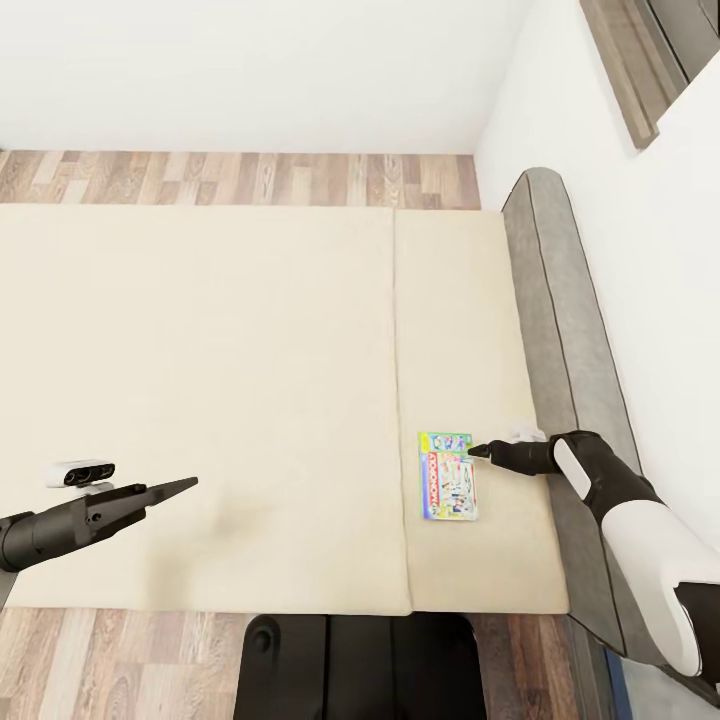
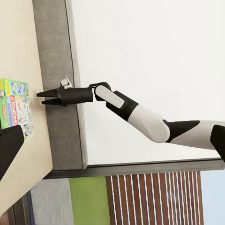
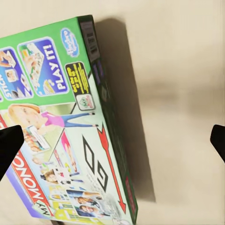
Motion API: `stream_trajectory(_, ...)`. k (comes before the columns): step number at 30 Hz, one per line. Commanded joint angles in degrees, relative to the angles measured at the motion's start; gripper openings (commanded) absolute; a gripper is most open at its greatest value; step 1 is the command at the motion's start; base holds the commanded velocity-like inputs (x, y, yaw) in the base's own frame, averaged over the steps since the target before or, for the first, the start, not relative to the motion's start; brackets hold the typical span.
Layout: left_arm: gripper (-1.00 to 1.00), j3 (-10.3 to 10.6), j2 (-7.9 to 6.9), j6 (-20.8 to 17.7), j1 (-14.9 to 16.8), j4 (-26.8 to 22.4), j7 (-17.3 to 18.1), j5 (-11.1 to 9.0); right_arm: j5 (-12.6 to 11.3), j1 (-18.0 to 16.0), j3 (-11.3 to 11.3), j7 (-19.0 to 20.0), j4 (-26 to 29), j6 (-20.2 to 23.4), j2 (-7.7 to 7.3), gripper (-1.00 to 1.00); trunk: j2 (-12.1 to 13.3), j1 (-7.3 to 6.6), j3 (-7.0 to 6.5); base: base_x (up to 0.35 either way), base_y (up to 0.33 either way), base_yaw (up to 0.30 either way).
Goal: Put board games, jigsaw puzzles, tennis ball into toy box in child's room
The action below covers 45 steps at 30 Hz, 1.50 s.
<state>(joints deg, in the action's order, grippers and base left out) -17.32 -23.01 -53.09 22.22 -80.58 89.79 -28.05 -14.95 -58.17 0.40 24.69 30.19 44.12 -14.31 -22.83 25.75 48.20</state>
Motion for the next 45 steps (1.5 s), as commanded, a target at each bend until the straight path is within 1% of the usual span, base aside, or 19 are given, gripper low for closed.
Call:
stream_trajectory(1, 1.00, 0.0, -0.02, -0.6, 0.0, 0.0, 0.2, 0.0, -0.1, 0.0, 0.0, 0.1, 0.0, 0.3, -0.03, 1.00, -0.1, 0.03, 0.06, 0.000, -0.012, 0.000)
stream_trajectory(13, 1.00, 0.0, -0.02, -0.6, 0.0, 0.0, 0.2, 0.0, -0.1, 0.0, 0.0, 0.1, 0.0, 0.2, -0.02, 1.00, -0.1, 0.03, 0.09, 0.000, -0.004, 0.000)
stream_trajectory(25, 1.00, 0.0, -0.02, -0.6, 0.0, 0.0, 0.2, 0.1, -0.1, 0.0, 0.0, 0.1, 0.0, 0.2, 0.05, 1.00, -0.1, 0.03, 0.41, 0.000, -0.034, 0.000)
stream_trajectory(45, 1.00, 0.0, -0.01, -0.6, 0.0, 0.0, 0.2, 0.2, -0.1, 0.0, 0.0, 0.1, 0.0, 0.3, 0.82, 1.00, -0.1, 0.03, 2.05, 0.000, -0.007, 0.000)
